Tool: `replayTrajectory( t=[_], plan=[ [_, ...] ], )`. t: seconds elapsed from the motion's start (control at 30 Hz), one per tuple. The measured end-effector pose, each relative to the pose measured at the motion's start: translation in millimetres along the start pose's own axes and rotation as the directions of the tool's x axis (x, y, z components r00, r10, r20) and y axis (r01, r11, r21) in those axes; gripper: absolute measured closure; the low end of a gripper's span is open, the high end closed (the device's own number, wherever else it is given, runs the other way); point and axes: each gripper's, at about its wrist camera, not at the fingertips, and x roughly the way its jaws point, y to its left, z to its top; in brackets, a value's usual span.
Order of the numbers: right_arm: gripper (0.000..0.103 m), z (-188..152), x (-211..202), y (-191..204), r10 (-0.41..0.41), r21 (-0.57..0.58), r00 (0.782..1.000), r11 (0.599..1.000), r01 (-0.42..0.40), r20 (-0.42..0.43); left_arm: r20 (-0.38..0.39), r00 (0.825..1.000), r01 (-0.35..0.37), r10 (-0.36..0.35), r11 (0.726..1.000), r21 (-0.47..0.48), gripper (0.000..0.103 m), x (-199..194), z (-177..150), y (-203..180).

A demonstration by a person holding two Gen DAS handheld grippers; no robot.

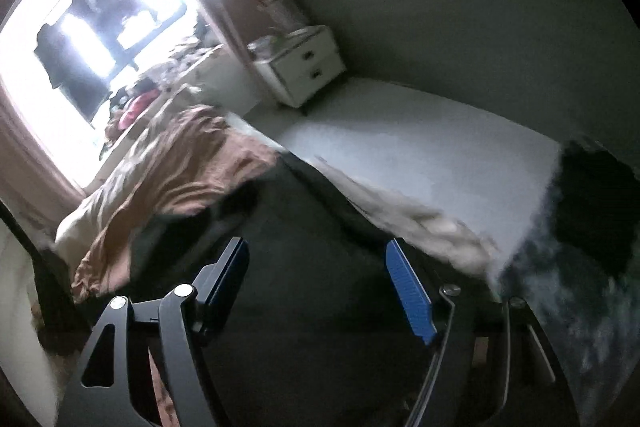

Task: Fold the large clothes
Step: 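Carry the bundle to the folded clothes stack and lower it with both tools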

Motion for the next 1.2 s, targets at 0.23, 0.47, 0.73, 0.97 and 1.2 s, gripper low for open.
replayTrajectory(
  t=[0.23, 0.47, 0.73, 0.97, 1.2],
  plan=[
    [0.033, -90.6, -29.5, -25.4, 0.114, 0.128, 0.993, 0.986, -0.109, -0.027, -0.002, 1.0, -0.013, 0.013, 1.0, 0.022, 0.064, -3.0, -12.2, 12.9],
    [0.062, -115.0, -29.2, -29.7, 0.233, 0.151, 0.972, 0.962, -0.228, -0.02, -0.03, 0.999, 0.023, -0.022, 1.0, 0.015, 0.064, 7.1, -31.0, 20.0],
    [0.087, -80.3, 10.2, -30.8, 0.245, 0.218, 0.969, 0.945, -0.245, 0.028, 0.0, 1.0, 0.012, -0.012, 0.999, 0.043, 0.067, 29.4, -12.2, 8.2],
    [0.087, -74.8, 13.5, -25.8, 0.207, 0.222, 0.977, 0.951, -0.213, 0.053, 0.022, 1.0, -0.002, 0.001, 0.998, 0.062, 0.071, 51.9, 16.3, 4.0],
    [0.087, -97.4, 4.4, -20.2, 0.209, 0.224, 0.975, 0.95, -0.219, 0.068, 0.029, 1.0, 0.003, -0.004, 0.998, 0.062, 0.07, 43.1, 21.1, 6.3]
  ],
)
